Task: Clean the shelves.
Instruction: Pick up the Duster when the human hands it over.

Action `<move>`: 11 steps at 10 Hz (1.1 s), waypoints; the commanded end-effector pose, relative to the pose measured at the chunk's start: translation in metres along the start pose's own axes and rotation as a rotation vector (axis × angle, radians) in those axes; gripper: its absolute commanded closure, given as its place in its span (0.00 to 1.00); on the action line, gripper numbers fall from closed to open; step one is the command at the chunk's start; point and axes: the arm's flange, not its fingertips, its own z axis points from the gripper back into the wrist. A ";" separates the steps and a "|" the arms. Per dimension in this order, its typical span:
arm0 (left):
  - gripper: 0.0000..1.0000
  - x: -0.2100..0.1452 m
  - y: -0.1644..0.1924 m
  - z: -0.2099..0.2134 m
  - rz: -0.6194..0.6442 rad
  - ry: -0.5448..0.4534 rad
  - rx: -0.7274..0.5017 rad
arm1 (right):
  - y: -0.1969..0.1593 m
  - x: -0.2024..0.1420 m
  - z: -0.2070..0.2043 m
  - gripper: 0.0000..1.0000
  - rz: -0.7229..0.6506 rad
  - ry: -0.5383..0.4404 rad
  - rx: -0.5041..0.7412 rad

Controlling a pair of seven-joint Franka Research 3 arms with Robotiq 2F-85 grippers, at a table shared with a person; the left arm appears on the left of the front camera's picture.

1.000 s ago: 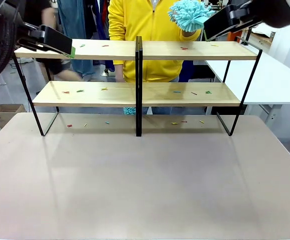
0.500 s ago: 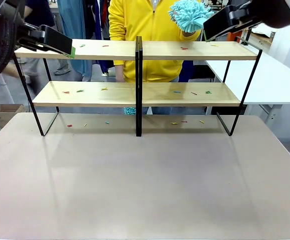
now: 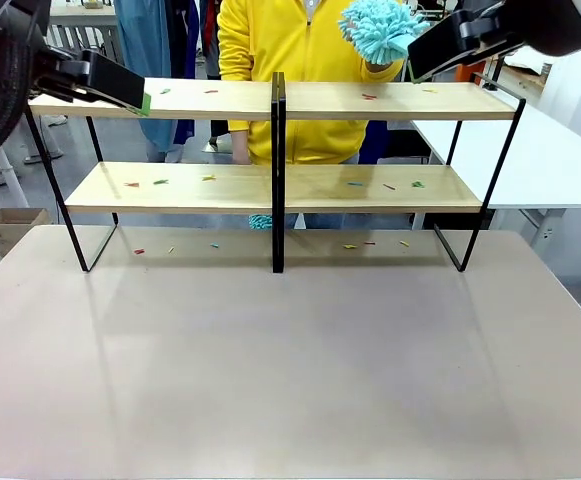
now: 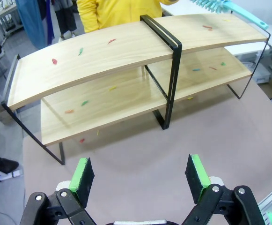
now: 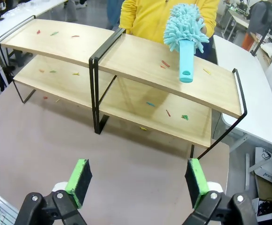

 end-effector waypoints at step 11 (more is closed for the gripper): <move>0.00 0.000 0.000 0.000 0.000 0.000 0.002 | -0.158 0.020 -0.109 0.00 -0.821 0.194 0.560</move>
